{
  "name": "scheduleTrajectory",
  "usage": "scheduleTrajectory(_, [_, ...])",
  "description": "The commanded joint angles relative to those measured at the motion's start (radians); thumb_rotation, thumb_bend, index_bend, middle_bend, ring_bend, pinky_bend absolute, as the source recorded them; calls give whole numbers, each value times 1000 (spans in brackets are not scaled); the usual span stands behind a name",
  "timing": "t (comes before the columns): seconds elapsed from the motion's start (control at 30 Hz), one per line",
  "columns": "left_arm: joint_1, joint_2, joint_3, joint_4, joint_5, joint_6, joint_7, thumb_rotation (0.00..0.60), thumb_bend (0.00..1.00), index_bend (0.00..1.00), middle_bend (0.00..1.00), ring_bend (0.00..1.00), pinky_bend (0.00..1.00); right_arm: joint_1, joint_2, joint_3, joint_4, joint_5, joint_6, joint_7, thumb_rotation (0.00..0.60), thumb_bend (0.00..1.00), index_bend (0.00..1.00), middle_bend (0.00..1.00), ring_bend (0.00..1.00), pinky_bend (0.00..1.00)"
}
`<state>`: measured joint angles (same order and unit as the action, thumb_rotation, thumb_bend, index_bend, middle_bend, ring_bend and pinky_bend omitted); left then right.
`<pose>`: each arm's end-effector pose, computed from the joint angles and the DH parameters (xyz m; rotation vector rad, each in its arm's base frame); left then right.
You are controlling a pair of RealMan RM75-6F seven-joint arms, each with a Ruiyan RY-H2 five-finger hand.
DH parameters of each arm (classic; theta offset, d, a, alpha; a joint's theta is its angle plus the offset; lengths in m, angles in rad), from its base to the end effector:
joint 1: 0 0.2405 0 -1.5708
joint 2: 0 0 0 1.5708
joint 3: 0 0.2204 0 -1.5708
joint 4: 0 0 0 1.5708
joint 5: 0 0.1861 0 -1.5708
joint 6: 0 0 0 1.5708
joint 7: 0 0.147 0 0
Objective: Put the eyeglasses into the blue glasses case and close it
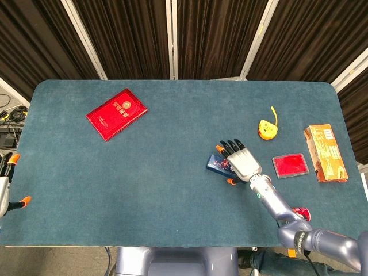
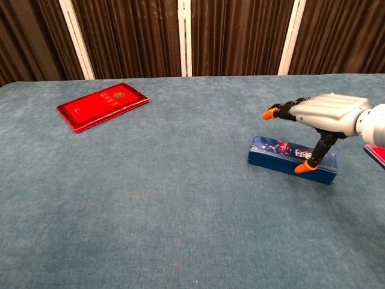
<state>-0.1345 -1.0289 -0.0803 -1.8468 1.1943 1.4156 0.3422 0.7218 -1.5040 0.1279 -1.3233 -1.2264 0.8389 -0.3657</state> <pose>-0.2663 0.1893 0.1766 -1.3003 -0.9214 -0.6128 -0.1667 -0.3281 0.0115 1.9907 -0.7498 0.6873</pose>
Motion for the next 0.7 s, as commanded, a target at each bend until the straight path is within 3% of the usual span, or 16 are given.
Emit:
scheduleTrajectory(0.03, [-1,0,-2,2,-4,-3,-2,600,0,0,0,0,0,13,-24,15,24,64,-50,15,600,0,0,52,0,85])
scheduleTrajectory(0.2, [-4,0,-4,6,-12,-8,-2,600,0,0,0,0,0,21,-42,13,53,87,-57,13,600,2,62,145,73,190])
scheduleTrajectory(0.43, [-6,-4,-4,9,-18,-11,4,600,0,0,0,0,0,17,-63,6,84,73,-31,30,600,128,160,333,328,351])
scheduleTrajectory(0.57, [-7,-6,-3,8,-18,-11,7,600,0,0,0,0,0,15,-66,-2,93,48,-20,48,600,195,222,439,407,361])
scheduleTrajectory(0.7, [-6,-7,-2,6,-15,-8,8,600,0,0,0,0,0,12,-69,-9,99,22,-7,67,600,222,249,472,423,361])
